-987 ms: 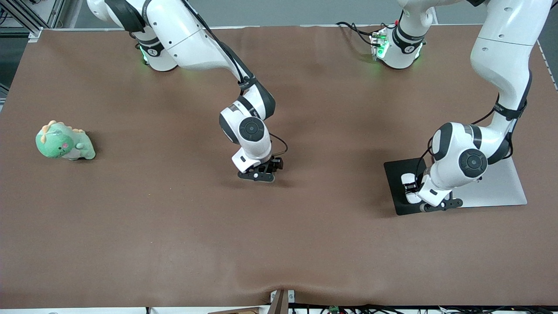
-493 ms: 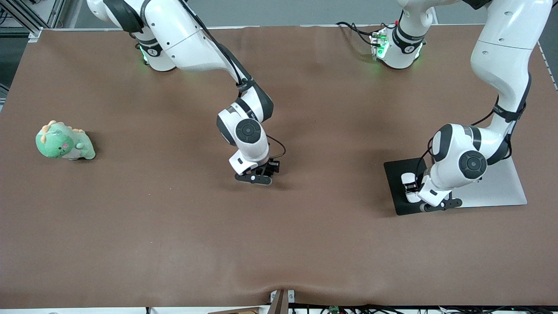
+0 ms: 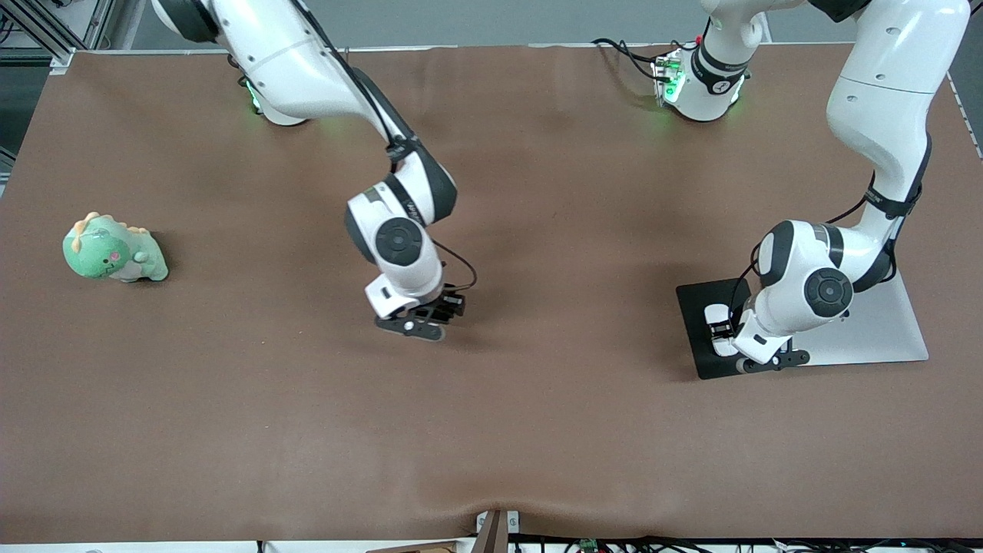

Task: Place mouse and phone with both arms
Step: 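Lower the mouse onto the pad while the right gripper carries the phone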

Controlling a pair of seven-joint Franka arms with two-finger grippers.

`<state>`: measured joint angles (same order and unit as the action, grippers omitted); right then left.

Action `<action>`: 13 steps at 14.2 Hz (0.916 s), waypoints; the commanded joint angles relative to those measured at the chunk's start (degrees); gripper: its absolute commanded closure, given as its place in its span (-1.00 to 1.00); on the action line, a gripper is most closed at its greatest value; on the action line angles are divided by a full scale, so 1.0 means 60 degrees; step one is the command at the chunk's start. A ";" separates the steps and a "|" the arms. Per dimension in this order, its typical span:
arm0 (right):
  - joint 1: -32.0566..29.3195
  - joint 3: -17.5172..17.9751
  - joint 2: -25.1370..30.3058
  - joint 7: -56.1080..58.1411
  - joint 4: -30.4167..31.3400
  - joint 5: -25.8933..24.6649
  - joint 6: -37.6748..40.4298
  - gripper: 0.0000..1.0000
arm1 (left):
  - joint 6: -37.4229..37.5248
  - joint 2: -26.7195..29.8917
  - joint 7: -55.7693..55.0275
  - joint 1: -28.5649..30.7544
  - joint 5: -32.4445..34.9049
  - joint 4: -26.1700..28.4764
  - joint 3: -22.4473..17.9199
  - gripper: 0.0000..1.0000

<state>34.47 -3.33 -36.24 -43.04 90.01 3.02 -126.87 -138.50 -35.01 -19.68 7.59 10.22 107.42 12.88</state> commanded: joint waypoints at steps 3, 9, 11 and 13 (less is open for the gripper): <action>-0.1508 0.0160 0.1951 0.2525 0.0877 -0.0006 0.1716 1.00 | -0.0193 0.0005 0.0320 0.0127 0.0318 0.0084 0.0080 -0.24; -0.4158 0.0160 0.2613 0.5818 0.0964 -0.0006 0.2775 1.00 | -0.0193 -0.0039 0.0335 0.0127 0.0318 0.0070 0.0080 -0.44; -0.4994 0.0145 0.2613 0.7226 0.1066 -0.0006 0.2761 1.00 | -0.0193 -0.0054 0.0335 0.0127 0.0318 0.0070 0.0080 -0.80; -0.5713 0.0145 0.2613 0.8239 0.1446 -0.0006 0.2658 1.00 | -0.0150 -0.0025 0.0277 0.0113 0.0318 0.0011 0.0080 -1.00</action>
<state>3.80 -3.71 -22.50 1.57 95.17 3.00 -110.38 -138.70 -35.25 -17.98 7.61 10.24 107.43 12.86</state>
